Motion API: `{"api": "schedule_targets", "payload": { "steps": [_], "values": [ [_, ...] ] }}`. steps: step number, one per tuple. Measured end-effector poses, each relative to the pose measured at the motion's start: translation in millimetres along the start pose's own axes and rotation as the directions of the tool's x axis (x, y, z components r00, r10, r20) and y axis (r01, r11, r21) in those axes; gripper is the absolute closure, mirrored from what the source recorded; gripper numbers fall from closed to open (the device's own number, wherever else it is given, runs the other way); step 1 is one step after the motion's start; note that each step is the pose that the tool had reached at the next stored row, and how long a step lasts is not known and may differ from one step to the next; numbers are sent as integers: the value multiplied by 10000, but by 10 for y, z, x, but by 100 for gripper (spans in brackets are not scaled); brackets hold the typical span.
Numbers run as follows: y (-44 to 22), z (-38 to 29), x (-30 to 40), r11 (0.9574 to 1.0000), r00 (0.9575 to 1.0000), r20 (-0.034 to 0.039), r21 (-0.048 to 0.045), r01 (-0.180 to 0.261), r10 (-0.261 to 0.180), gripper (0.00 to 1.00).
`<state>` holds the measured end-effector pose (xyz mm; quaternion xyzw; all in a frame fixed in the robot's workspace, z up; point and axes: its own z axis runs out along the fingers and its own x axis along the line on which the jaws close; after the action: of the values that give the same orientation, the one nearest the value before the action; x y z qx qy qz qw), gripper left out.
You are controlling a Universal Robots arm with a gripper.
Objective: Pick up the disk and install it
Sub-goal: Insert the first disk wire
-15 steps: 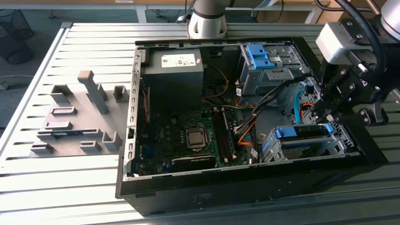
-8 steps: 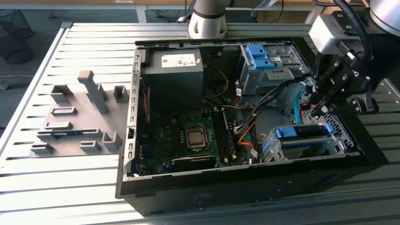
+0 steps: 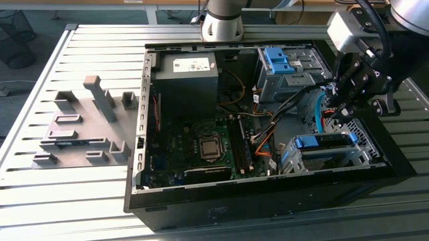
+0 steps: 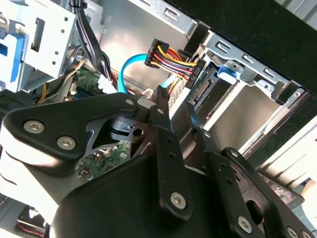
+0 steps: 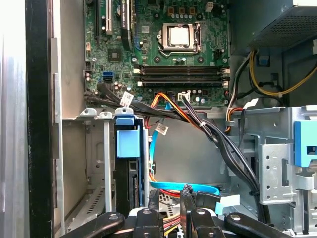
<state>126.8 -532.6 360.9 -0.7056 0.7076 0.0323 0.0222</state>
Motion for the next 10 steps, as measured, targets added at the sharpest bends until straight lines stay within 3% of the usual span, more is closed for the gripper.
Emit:
{"api": "schedule_targets", "payload": {
  "steps": [10],
  "values": [
    [0,3,-45,10000,10000,-1,0,0,0,69]
  ]
}}
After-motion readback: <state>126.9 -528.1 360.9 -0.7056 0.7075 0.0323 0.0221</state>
